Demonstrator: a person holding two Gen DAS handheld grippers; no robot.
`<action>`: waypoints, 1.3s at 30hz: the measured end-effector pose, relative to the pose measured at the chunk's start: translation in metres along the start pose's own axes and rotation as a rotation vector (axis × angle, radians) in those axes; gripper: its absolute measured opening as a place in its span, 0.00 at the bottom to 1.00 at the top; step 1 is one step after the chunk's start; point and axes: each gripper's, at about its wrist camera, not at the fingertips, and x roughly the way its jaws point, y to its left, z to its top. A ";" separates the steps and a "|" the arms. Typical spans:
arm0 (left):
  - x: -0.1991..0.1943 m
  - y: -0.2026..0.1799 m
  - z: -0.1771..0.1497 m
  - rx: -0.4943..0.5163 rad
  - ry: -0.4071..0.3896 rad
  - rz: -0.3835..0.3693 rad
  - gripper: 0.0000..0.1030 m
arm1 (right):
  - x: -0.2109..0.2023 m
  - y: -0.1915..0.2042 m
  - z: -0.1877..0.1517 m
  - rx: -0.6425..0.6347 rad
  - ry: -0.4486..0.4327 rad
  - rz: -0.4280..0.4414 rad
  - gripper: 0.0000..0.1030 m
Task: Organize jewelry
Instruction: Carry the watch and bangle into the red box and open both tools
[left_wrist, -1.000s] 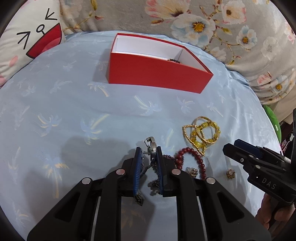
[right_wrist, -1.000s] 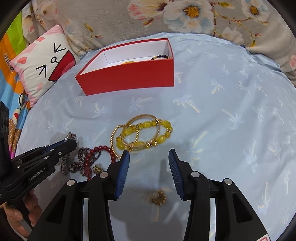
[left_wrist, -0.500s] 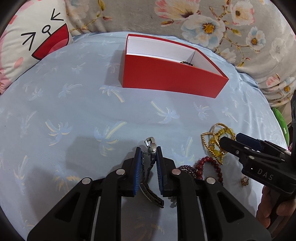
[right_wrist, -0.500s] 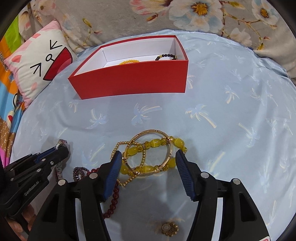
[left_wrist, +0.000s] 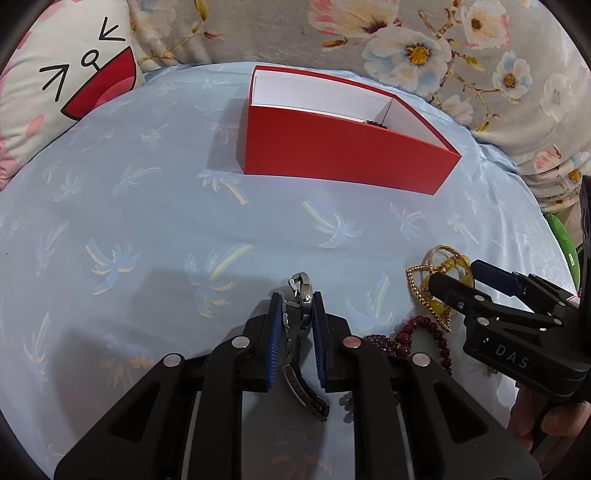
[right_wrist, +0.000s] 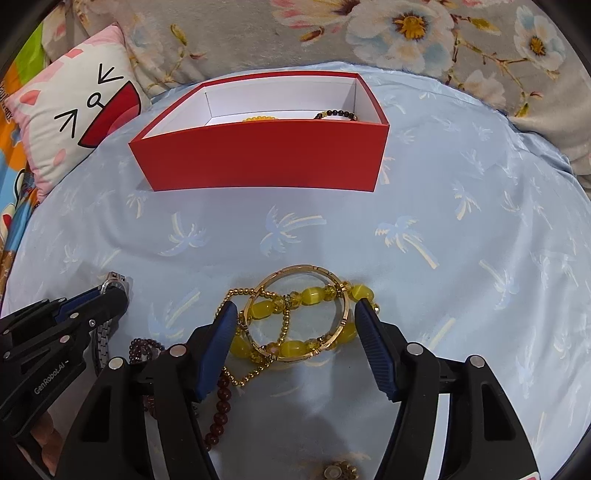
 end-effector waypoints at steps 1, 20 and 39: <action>0.000 0.000 0.000 0.000 -0.001 0.001 0.15 | 0.000 0.000 0.000 0.000 0.001 -0.002 0.55; -0.012 -0.002 0.003 -0.003 -0.022 -0.012 0.15 | -0.033 -0.011 0.002 0.037 -0.060 0.026 0.55; -0.038 -0.018 0.032 0.016 -0.079 -0.016 0.15 | -0.063 -0.021 0.015 0.054 -0.126 0.076 0.55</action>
